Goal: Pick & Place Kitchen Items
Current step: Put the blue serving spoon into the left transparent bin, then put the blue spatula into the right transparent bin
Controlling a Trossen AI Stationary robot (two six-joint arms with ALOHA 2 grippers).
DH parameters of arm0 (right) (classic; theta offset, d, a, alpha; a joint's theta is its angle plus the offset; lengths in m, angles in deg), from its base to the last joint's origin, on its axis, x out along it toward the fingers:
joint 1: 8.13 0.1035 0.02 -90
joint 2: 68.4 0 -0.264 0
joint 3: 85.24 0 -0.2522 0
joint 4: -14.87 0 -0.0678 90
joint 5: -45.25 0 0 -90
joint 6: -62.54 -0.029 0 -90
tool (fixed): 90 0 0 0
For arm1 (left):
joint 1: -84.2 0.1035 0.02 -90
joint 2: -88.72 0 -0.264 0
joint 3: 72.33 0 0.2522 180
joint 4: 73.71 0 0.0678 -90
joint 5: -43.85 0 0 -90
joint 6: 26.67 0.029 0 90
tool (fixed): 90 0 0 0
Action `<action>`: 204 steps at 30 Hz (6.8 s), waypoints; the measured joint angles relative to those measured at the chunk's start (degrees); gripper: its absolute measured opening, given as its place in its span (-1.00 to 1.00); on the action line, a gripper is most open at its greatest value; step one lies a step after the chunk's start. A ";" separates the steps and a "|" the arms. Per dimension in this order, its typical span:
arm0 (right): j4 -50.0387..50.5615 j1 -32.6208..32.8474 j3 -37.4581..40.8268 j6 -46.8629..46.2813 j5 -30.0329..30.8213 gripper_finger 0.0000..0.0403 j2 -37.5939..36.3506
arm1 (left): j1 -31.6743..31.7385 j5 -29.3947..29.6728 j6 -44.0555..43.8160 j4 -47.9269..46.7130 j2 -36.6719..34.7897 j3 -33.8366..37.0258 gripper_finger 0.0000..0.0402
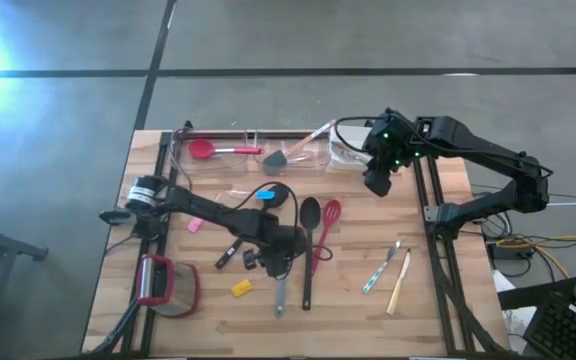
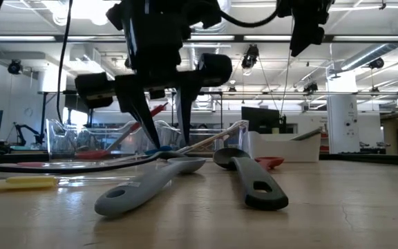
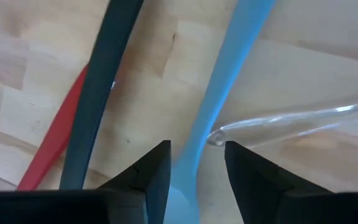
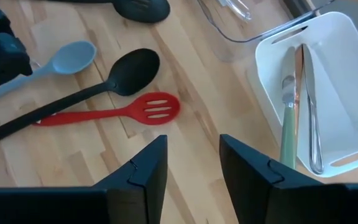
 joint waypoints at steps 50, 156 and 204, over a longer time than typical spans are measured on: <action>-2.93 -0.02 1.69 3.37 0.25 -0.37 0.00 | -0.22 5.96 -4.69 -1.72 -7.28 -1.13 -0.74; -7.93 -0.04 1.69 5.79 0.40 -0.37 0.00 | 60.51 -37.98 -56.40 15.79 -43.35 16.22 0.07; -8.79 -0.02 1.69 4.26 0.40 -0.48 0.00 | 19.43 36.02 -46.61 24.46 -21.37 37.30 0.07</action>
